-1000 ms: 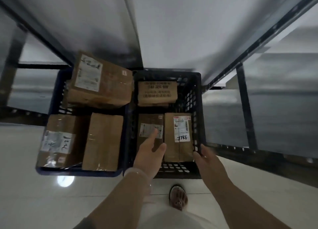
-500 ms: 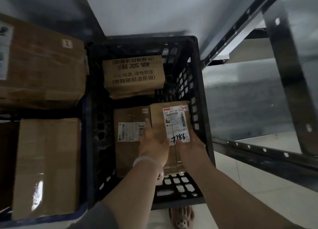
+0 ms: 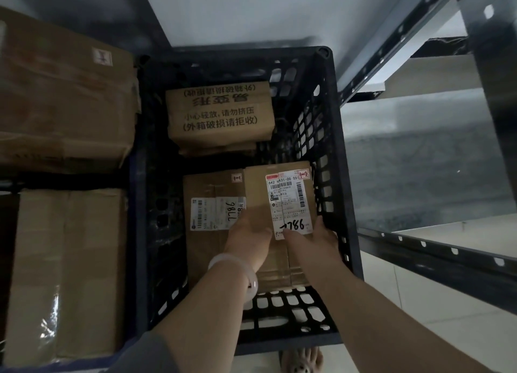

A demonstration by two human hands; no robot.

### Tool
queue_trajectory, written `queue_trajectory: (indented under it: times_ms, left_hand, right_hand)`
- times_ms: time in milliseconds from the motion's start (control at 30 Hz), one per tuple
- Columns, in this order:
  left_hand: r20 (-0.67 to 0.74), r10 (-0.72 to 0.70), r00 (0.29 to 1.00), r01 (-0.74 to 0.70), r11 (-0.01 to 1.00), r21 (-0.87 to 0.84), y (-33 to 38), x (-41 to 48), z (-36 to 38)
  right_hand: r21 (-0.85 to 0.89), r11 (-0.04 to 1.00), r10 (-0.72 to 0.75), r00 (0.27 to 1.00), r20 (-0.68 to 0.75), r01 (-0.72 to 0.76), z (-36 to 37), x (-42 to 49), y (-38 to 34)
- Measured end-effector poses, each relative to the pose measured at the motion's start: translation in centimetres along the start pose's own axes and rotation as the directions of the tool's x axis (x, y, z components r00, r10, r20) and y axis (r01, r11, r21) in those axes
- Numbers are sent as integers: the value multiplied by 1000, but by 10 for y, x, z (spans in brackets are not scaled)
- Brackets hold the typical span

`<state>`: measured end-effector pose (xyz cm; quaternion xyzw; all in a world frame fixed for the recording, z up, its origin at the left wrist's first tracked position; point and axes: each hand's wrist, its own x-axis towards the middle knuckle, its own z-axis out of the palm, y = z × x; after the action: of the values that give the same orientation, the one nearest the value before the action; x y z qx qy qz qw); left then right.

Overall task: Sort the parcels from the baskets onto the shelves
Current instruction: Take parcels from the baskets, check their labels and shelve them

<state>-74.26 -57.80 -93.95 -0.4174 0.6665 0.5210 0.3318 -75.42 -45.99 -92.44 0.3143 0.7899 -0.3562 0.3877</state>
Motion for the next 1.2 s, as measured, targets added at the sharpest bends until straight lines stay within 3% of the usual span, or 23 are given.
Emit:
queue_trajectory:
  times_ms: [467,633,767,967,1067,1200]
  left_hand:
    - [75,-14,997,24,991,-128,-2,-8,-2]
    - [112,-4,994,20,990,-139,0,-12,-4]
    - [119,-19,993,39,985,-166,-5,-9,-5]
    - [108,-69,992,89,977,-196,-4,-9,-10]
    - [108,-82,991,104,969,-222,-2,-12,-10]
    - [101,-47,994,71,968,-242,2,-25,-13]
  right_hand:
    - [-118,993,-13,999,-41,8,17,0,2]
    - [33,999,5,992,-124,-1,20,-4,-5]
    - [-11,997,78,979,-187,-81,20,0,-8]
    - [-64,995,57,977,-206,-71,21,1,-9]
    - [-36,998,38,979,-201,-46,22,-2,-7]
    - [167,986,61,983,-174,-32,12,-19,-3]
